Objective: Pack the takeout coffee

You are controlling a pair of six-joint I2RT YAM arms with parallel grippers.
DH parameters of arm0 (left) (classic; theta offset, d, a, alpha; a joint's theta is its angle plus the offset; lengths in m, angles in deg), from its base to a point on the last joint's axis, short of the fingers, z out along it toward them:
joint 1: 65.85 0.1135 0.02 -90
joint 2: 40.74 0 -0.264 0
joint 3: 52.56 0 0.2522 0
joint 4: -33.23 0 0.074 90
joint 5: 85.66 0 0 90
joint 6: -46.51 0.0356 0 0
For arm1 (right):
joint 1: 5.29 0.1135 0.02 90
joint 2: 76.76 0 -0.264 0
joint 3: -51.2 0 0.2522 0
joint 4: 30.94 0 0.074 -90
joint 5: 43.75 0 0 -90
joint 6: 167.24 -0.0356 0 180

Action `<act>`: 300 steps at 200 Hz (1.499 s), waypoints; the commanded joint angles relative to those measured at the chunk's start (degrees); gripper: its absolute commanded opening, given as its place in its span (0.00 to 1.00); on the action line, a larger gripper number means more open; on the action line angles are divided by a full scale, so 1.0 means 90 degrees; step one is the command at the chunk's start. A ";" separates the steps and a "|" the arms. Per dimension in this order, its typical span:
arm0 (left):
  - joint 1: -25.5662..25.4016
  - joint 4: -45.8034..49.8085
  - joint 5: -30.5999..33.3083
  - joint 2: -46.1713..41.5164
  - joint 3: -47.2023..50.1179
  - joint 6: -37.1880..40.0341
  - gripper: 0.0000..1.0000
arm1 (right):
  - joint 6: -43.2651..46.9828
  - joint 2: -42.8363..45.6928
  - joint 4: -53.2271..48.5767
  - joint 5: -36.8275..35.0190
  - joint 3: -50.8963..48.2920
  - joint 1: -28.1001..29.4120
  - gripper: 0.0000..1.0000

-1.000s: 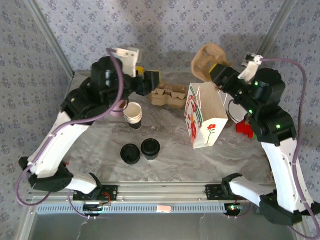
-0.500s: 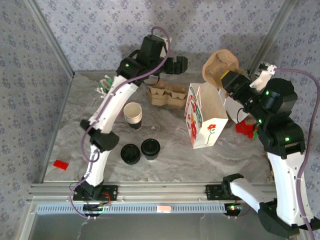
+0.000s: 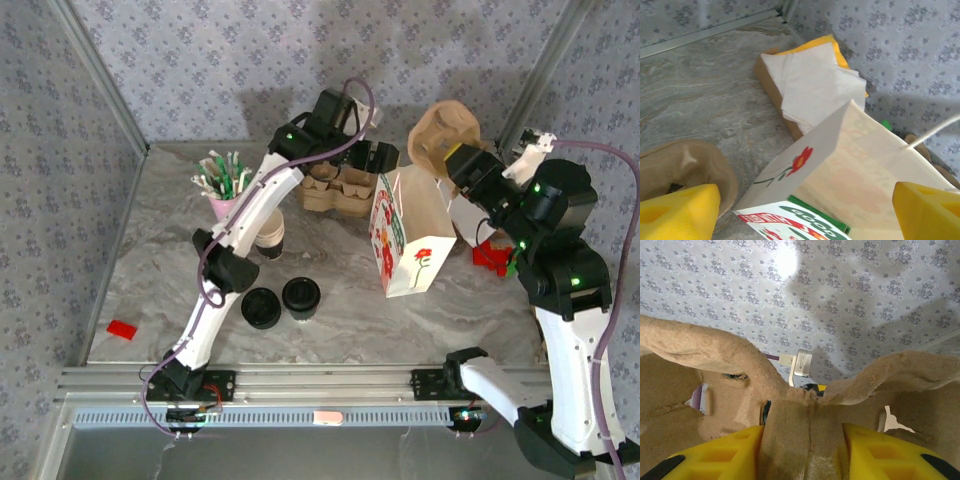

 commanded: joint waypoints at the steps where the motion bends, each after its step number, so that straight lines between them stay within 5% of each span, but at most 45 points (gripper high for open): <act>1: -0.0067 0.0003 -0.0331 0.0206 -0.0059 0.0410 0.87 | -0.0139 0.0059 0.0081 0.0178 -0.0060 -0.0068 0.42; 104: -0.0425 0.0343 -0.0175 -0.0424 0.0786 0.0647 0.73 | -0.0268 0.0121 0.0082 0.0433 -0.0155 -0.0325 0.42; 193: -0.0624 -0.0591 0.0761 -0.2777 0.3934 0.0223 0.64 | -0.0374 0.0179 -0.0075 0.0690 -0.0264 -0.0422 0.42; 238: -0.0639 -0.0593 0.1002 -0.3407 0.4596 -0.0119 0.58 | -0.0474 0.0197 -0.0088 0.0811 -0.0277 -0.0424 0.41; 268: -0.0626 -0.0659 0.1344 -0.3464 0.4251 0.0243 0.64 | -0.0321 0.0223 -0.0383 0.0868 -0.0036 -0.0421 0.41; 300: -0.0622 0.0372 0.0956 -0.2401 0.2426 0.1604 0.72 | -0.0288 0.0211 -0.0500 0.0909 0.0158 -0.0431 0.41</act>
